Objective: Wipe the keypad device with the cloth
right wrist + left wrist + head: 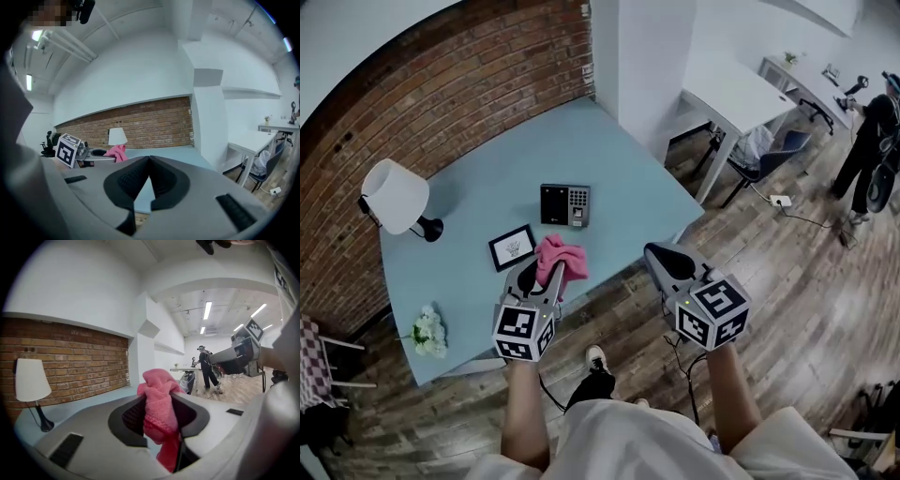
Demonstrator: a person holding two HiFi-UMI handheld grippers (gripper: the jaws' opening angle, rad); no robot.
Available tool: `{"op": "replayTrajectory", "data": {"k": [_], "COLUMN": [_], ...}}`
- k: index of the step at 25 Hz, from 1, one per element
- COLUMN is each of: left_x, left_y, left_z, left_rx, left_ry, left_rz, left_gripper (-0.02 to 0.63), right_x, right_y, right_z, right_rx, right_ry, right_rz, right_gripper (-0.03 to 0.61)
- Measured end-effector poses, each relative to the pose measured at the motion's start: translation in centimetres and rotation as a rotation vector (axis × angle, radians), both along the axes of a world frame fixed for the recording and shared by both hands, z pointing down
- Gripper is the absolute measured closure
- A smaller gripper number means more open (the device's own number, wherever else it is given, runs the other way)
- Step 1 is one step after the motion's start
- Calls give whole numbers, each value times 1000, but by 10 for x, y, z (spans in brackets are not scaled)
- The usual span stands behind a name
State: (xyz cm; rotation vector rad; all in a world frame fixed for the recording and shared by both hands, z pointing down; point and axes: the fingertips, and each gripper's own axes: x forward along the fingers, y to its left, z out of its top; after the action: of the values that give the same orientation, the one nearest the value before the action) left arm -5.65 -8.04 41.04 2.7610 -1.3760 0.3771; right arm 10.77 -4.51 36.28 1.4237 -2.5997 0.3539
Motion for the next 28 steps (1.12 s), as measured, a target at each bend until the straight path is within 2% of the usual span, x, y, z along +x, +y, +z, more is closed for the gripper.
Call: {"op": "replayTrajectory", "data": {"k": [6,17,28], "left_x": [5,13,6], "left_y": [81,208,292], "left_z": [-35,-91,-130], "left_rx": [56,169,244], "left_ry": [22,11,33], "left_rz": [-32,-62,-99], "left_gripper": [456,456,456], "right_x": [3,16,10], "right_y": [67,180,247], "right_z": [-23,-60,-85], "right_rx": [27,93,164], "right_ry": [21,2,46], "right_rz": [-32,-50,-98], "right_gripper": [574,575,575]}}
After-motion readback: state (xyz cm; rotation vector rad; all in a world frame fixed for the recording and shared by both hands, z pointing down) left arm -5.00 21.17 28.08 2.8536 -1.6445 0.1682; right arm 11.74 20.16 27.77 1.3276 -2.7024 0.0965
